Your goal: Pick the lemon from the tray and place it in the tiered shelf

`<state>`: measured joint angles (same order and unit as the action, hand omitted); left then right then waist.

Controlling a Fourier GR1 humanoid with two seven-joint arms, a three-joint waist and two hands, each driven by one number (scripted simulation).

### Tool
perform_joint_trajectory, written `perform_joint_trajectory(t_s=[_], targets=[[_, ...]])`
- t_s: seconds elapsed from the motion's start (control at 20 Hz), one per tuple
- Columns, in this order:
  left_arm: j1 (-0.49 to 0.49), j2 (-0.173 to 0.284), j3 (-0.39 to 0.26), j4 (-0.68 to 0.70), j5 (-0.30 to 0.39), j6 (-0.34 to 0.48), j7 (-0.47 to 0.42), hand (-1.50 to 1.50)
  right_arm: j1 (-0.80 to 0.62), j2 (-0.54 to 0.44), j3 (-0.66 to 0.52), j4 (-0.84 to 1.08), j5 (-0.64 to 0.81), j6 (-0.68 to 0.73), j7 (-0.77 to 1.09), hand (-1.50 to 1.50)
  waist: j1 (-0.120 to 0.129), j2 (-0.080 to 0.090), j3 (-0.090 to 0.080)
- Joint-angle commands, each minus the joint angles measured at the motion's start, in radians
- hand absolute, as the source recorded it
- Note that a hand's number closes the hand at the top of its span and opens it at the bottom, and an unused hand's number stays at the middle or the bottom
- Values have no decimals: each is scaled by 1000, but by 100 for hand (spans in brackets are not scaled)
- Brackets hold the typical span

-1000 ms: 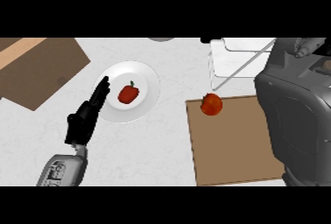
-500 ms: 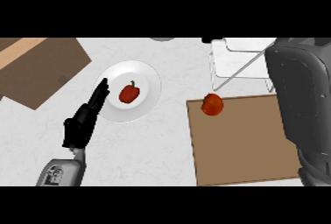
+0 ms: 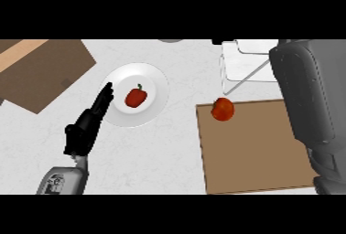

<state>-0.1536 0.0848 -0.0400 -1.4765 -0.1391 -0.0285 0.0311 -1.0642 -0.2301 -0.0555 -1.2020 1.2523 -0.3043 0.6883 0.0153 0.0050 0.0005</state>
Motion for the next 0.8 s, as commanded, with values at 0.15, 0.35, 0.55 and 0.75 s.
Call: perform_joint_trajectory(t_s=[0.15, 0.35, 0.55, 0.75], targets=[[-32, 0, 14, 67, -18, 14, -42, 0, -10, -6, -145, 124, -223, -241, -208, 150, 2, 4, 0], [-8, 0, 5, 16, -7, -6, 2, 0, -33, -9, -145, 216, -243, -268, -264, 150, 0, -2, -1], [-80, -6, 41, 122, -17, 24, -37, 0, -57, -41, -177, 288, -293, -286, -323, 150, -5, 0, -1], [7, -7, 9, 1, -5, 2, -8, 0, -25, -123, -155, 356, -91, -250, -122, 150, -6, -6, -2]])
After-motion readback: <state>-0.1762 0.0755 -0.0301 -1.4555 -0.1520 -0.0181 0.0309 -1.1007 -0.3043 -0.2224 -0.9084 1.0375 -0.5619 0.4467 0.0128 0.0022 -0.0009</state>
